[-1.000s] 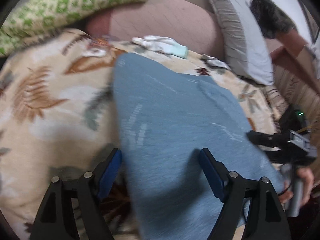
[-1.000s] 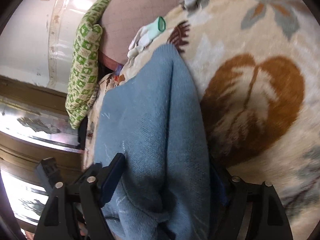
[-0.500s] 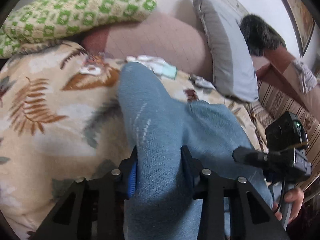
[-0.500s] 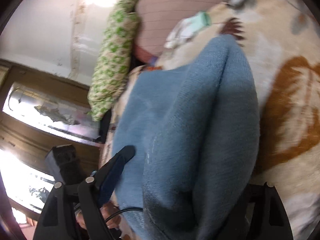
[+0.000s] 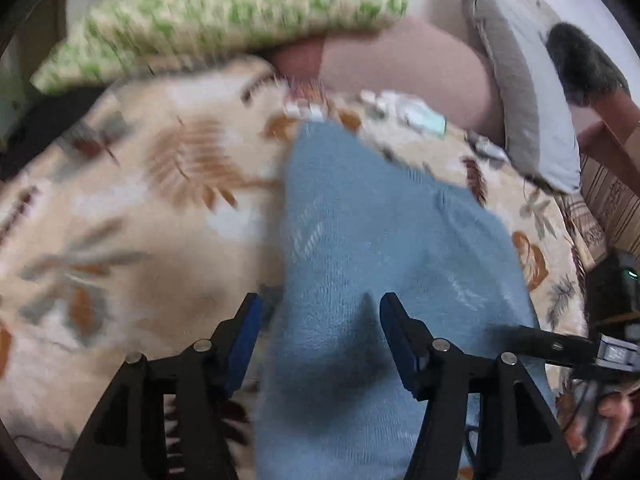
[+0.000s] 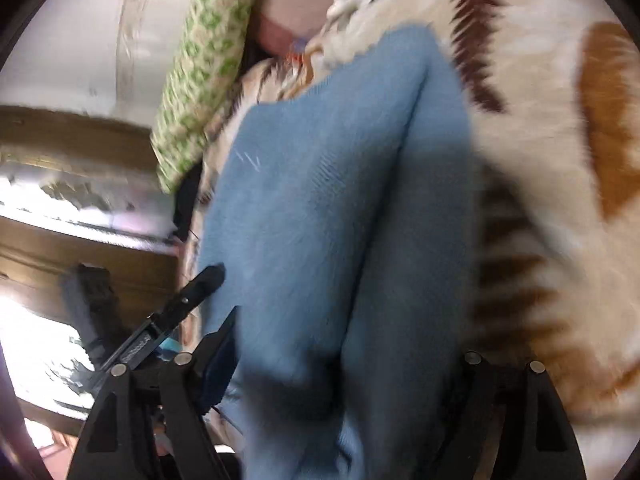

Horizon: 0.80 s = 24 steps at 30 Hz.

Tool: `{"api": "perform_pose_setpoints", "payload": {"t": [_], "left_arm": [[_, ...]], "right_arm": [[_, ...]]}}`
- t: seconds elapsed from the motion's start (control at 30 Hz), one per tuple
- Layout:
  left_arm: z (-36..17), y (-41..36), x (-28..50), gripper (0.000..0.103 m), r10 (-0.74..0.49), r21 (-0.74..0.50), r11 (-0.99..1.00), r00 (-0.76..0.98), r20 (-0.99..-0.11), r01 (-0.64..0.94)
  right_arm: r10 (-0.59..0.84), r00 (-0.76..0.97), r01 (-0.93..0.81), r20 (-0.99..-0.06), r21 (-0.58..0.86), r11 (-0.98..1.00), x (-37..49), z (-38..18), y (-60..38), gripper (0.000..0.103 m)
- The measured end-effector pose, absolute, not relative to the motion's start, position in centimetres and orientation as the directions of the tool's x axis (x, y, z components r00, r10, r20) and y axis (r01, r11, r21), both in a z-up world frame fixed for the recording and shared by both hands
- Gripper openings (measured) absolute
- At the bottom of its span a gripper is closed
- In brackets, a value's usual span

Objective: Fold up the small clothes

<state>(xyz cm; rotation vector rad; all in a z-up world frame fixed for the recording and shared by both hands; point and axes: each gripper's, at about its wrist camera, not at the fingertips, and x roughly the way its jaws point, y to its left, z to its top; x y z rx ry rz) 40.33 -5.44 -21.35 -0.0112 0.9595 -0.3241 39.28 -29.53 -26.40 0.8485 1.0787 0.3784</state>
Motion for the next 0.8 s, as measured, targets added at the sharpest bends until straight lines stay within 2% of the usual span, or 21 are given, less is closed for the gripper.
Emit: {"api": "perform_pose_setpoints", "payload": {"t": [0.07,0.17,0.27,0.37,0.5,0.67,0.8], "left_arm": [[-18.8,-4.9,38.6,0.075,-0.186,-0.062,0.975,0.635,-0.75,0.212],[-14.1,-4.2,34.9,0.077,-0.099,0.022,0.989,0.751,-0.653,0.149],[-9.8,-3.7,29.5,0.086,-0.053,0.093,0.988,0.848,-0.528,0.12],[-7.5,-3.0,26.1,0.103,-0.062,0.096,0.988,0.875,-0.48,0.122],[-4.9,-2.5,21.7,0.103,-0.02,0.139,0.987,0.923,-0.384,0.079],[-3.4,-1.2,19.1,0.103,-0.108,0.047,0.989,0.903,-0.416,0.14],[-4.0,-0.9,18.6,0.103,-0.106,0.036,0.99,0.896,-0.431,0.134]], "right_arm": [[0.567,0.49,0.094,-0.662,0.687,0.72,37.0,-23.0,-29.9,0.081],[0.441,0.581,0.021,-0.684,0.554,0.832,32.4,-17.1,-29.4,0.081],[0.337,0.673,-0.047,-0.659,0.415,0.908,27.9,-12.0,-27.5,0.081],[0.294,0.749,-0.108,-0.594,0.328,0.938,23.6,-8.0,-25.5,0.081],[0.321,0.778,-0.166,-0.539,0.317,0.934,21.3,-5.4,-22.8,0.081],[0.329,0.774,-0.188,-0.54,0.301,0.935,18.9,-4.5,-21.4,0.081],[0.333,0.773,-0.177,-0.54,0.321,0.93,18.7,-5.1,-21.2,0.081]]}}
